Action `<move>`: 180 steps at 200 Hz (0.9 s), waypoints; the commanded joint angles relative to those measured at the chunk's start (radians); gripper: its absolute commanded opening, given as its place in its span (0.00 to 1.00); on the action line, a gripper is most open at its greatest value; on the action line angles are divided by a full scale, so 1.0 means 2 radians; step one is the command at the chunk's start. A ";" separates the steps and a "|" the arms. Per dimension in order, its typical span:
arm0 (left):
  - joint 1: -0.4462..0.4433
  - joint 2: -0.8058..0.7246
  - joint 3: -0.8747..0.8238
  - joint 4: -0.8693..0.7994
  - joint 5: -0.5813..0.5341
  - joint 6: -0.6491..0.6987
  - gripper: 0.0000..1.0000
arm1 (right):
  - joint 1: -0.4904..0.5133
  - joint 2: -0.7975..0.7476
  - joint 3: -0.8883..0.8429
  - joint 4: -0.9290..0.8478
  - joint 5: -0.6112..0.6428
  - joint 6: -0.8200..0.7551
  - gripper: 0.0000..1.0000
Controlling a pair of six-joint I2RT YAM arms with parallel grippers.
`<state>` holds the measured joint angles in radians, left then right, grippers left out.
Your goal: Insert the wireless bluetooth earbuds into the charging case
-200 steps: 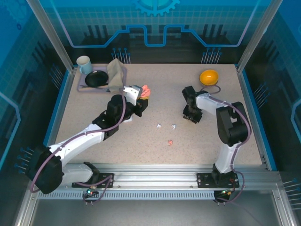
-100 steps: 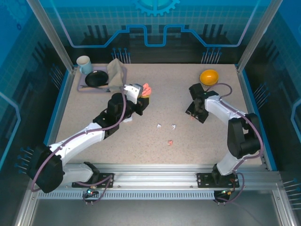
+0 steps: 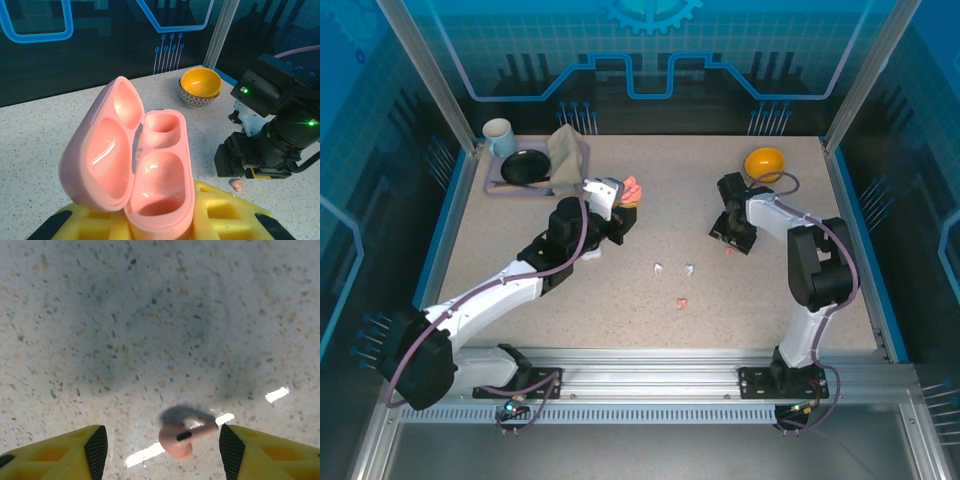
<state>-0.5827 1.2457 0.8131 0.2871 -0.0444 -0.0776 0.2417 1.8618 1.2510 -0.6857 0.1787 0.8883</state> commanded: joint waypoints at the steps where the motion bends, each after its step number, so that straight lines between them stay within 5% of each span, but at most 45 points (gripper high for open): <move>1: -0.002 0.000 0.019 -0.002 0.012 -0.003 0.00 | -0.012 0.022 0.018 0.001 0.003 -0.022 0.63; 44: -0.001 0.005 0.022 -0.001 0.013 -0.005 0.00 | -0.009 0.022 0.001 0.018 -0.054 -0.036 0.58; 78: -0.002 0.011 0.021 0.002 0.012 -0.005 0.00 | 0.015 -0.070 -0.068 0.089 -0.138 -0.026 0.54; 110: -0.002 0.019 0.020 0.009 0.011 -0.005 0.00 | 0.024 -0.152 -0.112 0.097 -0.080 -0.012 0.56; 180: -0.003 0.020 0.018 0.010 0.012 -0.006 0.00 | 0.028 -0.062 -0.064 0.001 -0.007 0.000 0.50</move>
<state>-0.5831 1.2953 0.8242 0.2821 -0.0296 -0.0803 0.2867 1.6840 1.0859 -0.5816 0.0795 0.8570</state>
